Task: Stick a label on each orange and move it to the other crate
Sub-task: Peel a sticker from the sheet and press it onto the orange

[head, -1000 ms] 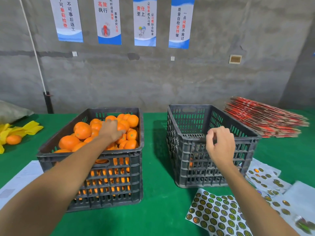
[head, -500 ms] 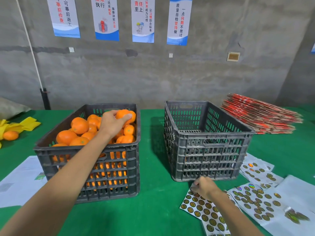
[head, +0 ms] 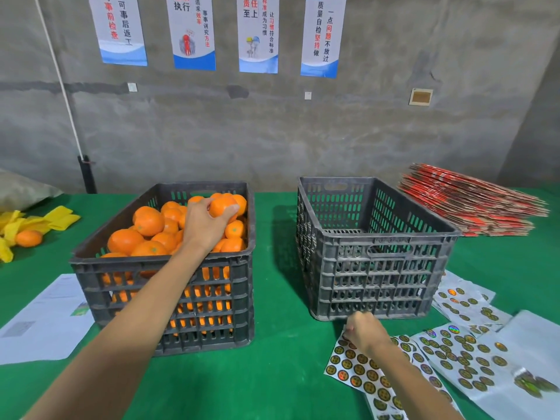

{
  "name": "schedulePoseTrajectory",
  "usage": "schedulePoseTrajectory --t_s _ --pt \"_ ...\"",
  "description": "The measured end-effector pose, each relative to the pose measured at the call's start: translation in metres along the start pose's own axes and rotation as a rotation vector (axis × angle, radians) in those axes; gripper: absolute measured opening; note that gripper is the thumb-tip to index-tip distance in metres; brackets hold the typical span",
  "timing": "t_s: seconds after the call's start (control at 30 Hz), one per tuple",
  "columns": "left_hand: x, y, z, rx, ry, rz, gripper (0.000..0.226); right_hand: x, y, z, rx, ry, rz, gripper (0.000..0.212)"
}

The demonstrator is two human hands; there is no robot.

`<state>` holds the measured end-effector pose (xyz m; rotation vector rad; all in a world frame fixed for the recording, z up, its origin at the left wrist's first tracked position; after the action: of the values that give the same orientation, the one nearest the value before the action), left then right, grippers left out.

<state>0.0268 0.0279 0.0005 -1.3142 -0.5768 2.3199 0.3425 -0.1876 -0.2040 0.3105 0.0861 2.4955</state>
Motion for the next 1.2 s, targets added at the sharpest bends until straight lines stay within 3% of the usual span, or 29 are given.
schedulePoseTrajectory --t_s 0.23,0.4,0.57,0.67,0.8,1.03,1.2 --pt "0.001 0.002 -0.001 0.011 0.01 -0.001 0.078 0.004 0.007 -0.005 -0.077 0.135 0.068 0.021" --pt "0.001 0.002 -0.001 0.018 0.104 0.019 0.072 0.02 0.018 -0.005 -0.225 0.162 0.207 0.015" --pt "0.007 0.0 -0.007 0.102 0.321 0.123 0.074 0.059 0.018 0.032 -0.385 -0.144 0.319 0.009" --pt "0.008 -0.001 -0.013 0.174 0.506 0.175 0.071 0.1 0.025 0.07 -0.365 -0.689 0.397 0.011" --pt "-0.001 0.002 -0.014 0.261 0.67 0.156 0.045 0.158 0.033 0.128 -0.249 -1.267 0.435 0.004" --pt "-0.005 0.004 -0.014 0.351 0.745 0.207 0.037 0.23 0.029 0.169 -0.091 -1.398 0.465 0.02" --pt "-0.009 0.006 -0.013 0.388 0.798 0.162 0.034 0.252 0.022 0.168 -0.055 -1.384 0.426 0.016"
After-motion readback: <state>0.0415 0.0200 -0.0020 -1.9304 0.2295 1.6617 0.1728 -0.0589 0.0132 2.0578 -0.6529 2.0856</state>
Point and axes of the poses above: each hand's wrist, its own y-axis away from the middle knuckle, its own z-axis out of the back of the hand, x = y × z, the point moved 4 cm from there along -y, towards the middle knuckle, and after that the axes turned 5 degrees about -z, right-handed, at the moved point
